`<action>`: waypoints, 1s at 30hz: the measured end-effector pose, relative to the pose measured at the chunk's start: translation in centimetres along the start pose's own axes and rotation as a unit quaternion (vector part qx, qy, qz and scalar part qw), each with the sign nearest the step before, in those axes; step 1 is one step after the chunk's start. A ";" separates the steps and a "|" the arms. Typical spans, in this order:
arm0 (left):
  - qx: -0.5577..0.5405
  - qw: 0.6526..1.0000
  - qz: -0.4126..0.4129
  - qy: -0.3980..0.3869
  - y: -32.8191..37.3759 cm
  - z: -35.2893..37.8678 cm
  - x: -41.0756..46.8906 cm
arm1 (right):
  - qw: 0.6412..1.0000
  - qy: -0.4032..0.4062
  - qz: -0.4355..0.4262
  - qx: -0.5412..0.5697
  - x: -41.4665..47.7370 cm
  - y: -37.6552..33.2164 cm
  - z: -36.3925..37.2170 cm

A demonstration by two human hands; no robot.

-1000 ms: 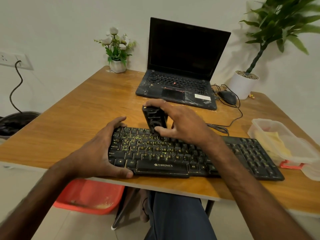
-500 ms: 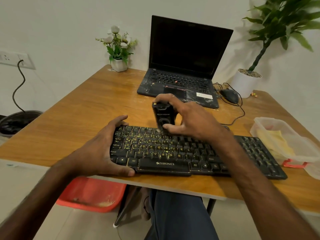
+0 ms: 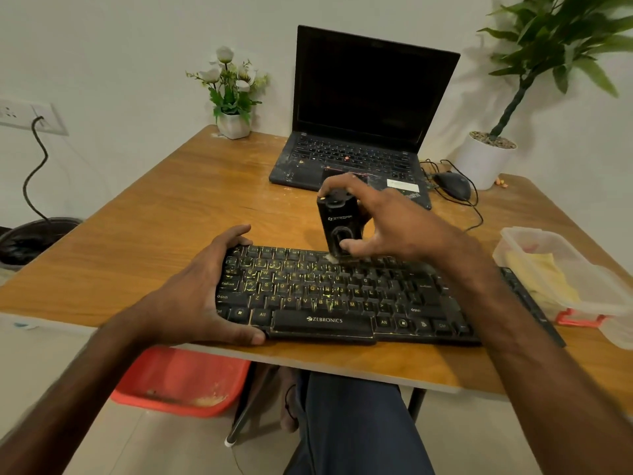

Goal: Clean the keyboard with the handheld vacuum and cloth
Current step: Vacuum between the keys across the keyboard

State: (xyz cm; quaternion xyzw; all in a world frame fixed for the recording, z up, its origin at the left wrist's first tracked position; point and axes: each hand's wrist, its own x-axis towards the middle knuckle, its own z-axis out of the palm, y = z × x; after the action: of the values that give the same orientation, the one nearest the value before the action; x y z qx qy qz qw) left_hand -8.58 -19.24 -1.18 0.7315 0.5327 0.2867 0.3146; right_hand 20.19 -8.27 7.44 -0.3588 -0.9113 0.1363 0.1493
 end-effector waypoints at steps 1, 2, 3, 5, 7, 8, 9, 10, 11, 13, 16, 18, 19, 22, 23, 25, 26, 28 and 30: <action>0.001 1.000 0.000 0.000 0.0 0.0 0.0 | 1.000 -0.009 -0.001 0.000 0.1 0.0 -0.6; 0.002 1.000 -0.001 -0.001 0.0 0.0 0.0 | 1.000 -0.010 -0.009 0.004 0.2 -0.1 -0.7; 0.002 1.000 -0.003 -0.001 0.1 0.0 0.0 | 1.000 -0.003 -0.021 0.015 0.5 -0.5 -0.3; 0.002 1.000 -0.004 -0.001 0.1 0.0 -0.1 | 0.998 0.020 -0.044 0.031 0.9 -1.2 1.4; 0.002 1.000 -0.003 -0.001 0.1 -0.1 -0.1 | 0.997 0.045 -0.058 0.016 1.0 -1.2 2.7; 0.002 1.000 -0.003 -0.001 0.1 -0.1 -0.1 | 0.997 0.050 -0.054 0.009 0.8 -1.0 2.8; 0.001 1.000 -0.002 -0.002 0.1 0.0 -0.1 | 0.998 0.052 -0.042 -0.001 0.4 -0.5 2.4; 0.000 1.000 -0.003 -0.001 0.0 -0.1 -0.1 | 0.998 0.051 -0.029 -0.008 -0.2 0.1 1.9; 0.001 1.000 -0.005 -0.001 0.0 -0.1 -0.1 | 0.999 0.047 -0.017 -0.011 -1.0 0.7 1.2; 0.002 1.000 -0.004 -0.002 0.0 0.0 0.0 | 0.999 0.037 0.006 -0.010 -2.6 2.1 -0.2; 0.005 1.000 -0.001 0.001 0.0 0.0 0.0 | 0.999 0.041 0.028 -0.005 -3.9 2.8 -1.3; 0.007 1.000 -0.001 0.001 0.1 0.0 0.0 | 0.997 0.069 0.019 0.018 -3.7 2.2 -1.0; 0.006 1.000 -0.002 0.001 0.1 0.0 -0.1 | 0.996 0.085 0.013 0.036 -3.2 1.8 -0.5; 0.007 1.000 -0.005 -0.001 0.2 0.0 -0.2 | 0.991 0.109 -0.019 0.074 -1.2 0.5 1.5; 0.006 1.000 -0.007 -0.003 0.3 -0.1 -0.2 | 0.992 0.100 -0.028 0.071 -0.7 0.3 2.1; 0.002 1.000 -0.008 -0.005 0.3 -0.1 -0.2 | 0.996 0.074 -0.029 0.036 -0.5 0.1 2.3; 0.001 1.000 -0.007 -0.005 0.3 -0.1 -0.2 | 0.997 0.067 -0.021 0.014 -0.9 0.3 2.0; 0.000 1.000 -0.010 -0.004 0.3 -0.1 -0.2 | 0.998 0.058 0.002 -0.023 -2.1 1.0 0.9; 0.001 1.000 -0.011 -0.004 0.3 0.0 -0.2 | 0.997 0.058 0.025 -0.038 -3.8 1.8 -0.1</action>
State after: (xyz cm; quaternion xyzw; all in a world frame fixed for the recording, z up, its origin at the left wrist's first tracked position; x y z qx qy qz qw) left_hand -8.48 -19.45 -0.92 0.7271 0.5394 0.2798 0.3195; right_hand 23.99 -9.60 6.21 -0.3944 -0.8963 0.0842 0.1844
